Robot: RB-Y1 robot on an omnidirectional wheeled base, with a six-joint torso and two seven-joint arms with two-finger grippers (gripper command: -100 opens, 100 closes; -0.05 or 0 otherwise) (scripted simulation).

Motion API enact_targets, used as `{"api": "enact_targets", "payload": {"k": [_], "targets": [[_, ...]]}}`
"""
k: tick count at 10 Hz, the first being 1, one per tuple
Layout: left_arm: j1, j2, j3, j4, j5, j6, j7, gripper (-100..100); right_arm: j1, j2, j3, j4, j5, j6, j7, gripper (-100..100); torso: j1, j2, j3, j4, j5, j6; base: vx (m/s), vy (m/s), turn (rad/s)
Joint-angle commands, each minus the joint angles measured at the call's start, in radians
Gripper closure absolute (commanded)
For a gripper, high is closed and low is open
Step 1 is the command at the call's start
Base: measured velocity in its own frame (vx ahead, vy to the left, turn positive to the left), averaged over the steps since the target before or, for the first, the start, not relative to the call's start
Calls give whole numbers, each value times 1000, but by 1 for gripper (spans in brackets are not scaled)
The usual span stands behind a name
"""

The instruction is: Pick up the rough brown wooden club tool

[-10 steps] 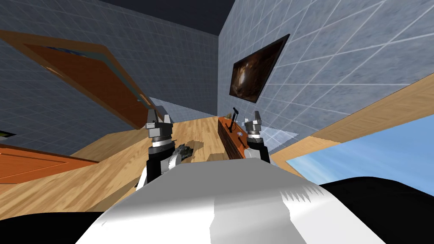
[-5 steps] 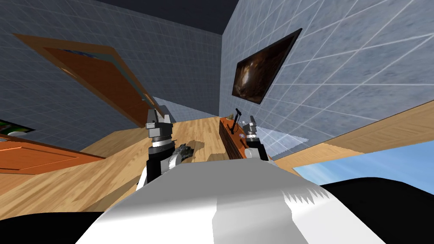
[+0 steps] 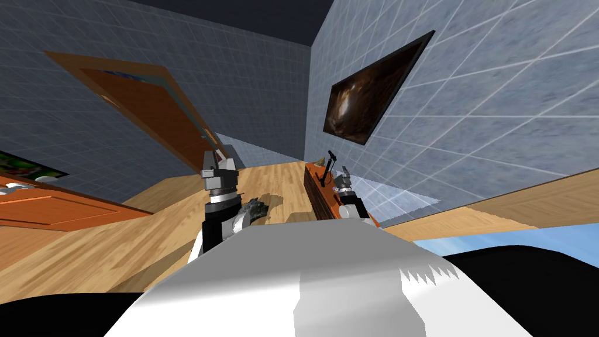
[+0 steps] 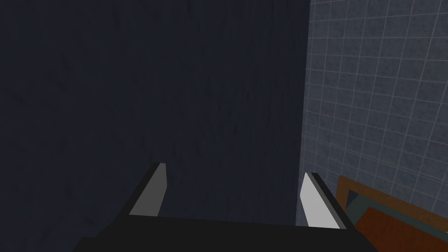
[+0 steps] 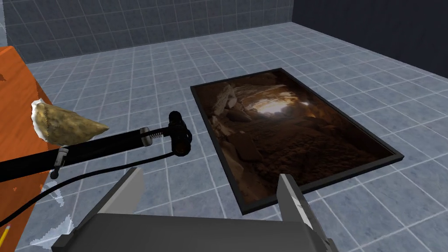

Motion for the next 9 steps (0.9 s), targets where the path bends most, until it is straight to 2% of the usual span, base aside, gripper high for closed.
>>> {"api": "enact_targets", "payload": {"k": [1,2,3,4,5,6,7,8,9], "targets": [[0,0,0,0,0,0,0,0,-9,-15,-12,32,-33,30,-9,-100,0,0,0,0,0,0,39,-13,43],[0,0,0,0,0,0,0,0,-23,-34,-23,70,-72,71,-17,-100,0,0,0,0,0,0,54,-6,74],[0,0,0,0,0,0,0,0,-23,-34,-23,90,-83,71,-17,-100,0,-1,0,0,0,0,42,-5,50],[0,0,0,0,0,0,0,0,-37,-54,-34,136,-118,107,-26,-100,0,0,0,0,0,0,41,-3,91],[0,0,0,0,0,0,0,0,-37,-54,-34,151,-134,114,-26,-100,0,0,0,0,0,0,35,-1,46],[0,0,0,0,0,0,0,0,-52,-74,-45,191,-171,156,-35,-100,1,0,0,0,0,0,38,8,82],[0,0,0,0,0,0,0,0,-52,-74,-45,214,-186,159,-35,-100,1,0,0,0,0,0,36,7,47],[0,0,0,0,0,0,0,0,-52,-74,-45,214,-186,159,-35,-100,1,1,0,0,0,0,19,-1,-3],[0,0,0,0,0,0,0,0,-67,-93,-56,268,-232,193,-45,-100,1,1,1,0,0,0,31,1,93]]}}
